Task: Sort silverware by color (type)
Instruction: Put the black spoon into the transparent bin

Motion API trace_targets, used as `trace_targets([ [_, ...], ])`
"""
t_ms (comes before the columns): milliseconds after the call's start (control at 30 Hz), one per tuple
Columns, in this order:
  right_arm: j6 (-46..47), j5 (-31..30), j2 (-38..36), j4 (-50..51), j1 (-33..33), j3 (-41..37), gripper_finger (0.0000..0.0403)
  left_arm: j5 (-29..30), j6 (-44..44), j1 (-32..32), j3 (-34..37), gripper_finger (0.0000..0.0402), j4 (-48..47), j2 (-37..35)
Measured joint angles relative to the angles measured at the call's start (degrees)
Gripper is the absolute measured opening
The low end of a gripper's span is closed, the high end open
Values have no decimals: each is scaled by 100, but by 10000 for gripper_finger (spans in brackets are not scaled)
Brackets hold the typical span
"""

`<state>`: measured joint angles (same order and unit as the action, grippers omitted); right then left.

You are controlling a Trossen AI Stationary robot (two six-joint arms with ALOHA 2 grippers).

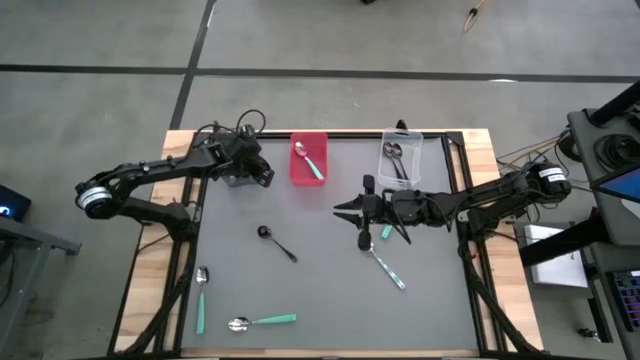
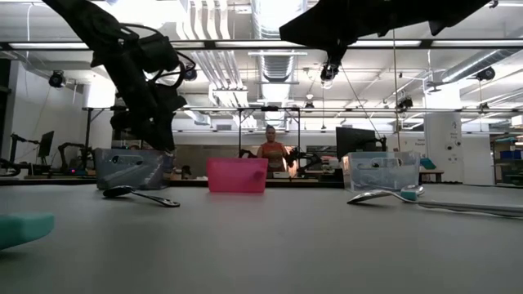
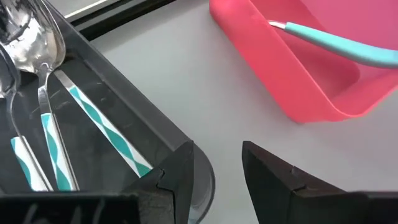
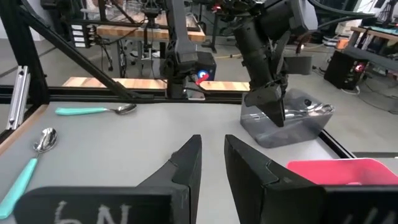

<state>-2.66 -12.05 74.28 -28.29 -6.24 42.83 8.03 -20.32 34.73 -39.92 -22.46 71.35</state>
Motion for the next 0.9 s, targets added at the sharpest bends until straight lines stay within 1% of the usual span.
trace_targets([
  [200, -103, 0, 144, 19, 0, 0, 61, -8, -60, -148, 0, 116, -286, -2],
  [533, -99, -2, 608, -98, 204, 93, 61, 6, -207, -156, 0, 116, -560, -4],
  [767, -44, -3, 638, 92, 254, 153, 61, 37, -225, -156, 0, 116, -557, -4],
  [900, -176, -4, 625, 251, 297, 153, 61, 37, -338, -156, -19, 116, -573, -4],
])
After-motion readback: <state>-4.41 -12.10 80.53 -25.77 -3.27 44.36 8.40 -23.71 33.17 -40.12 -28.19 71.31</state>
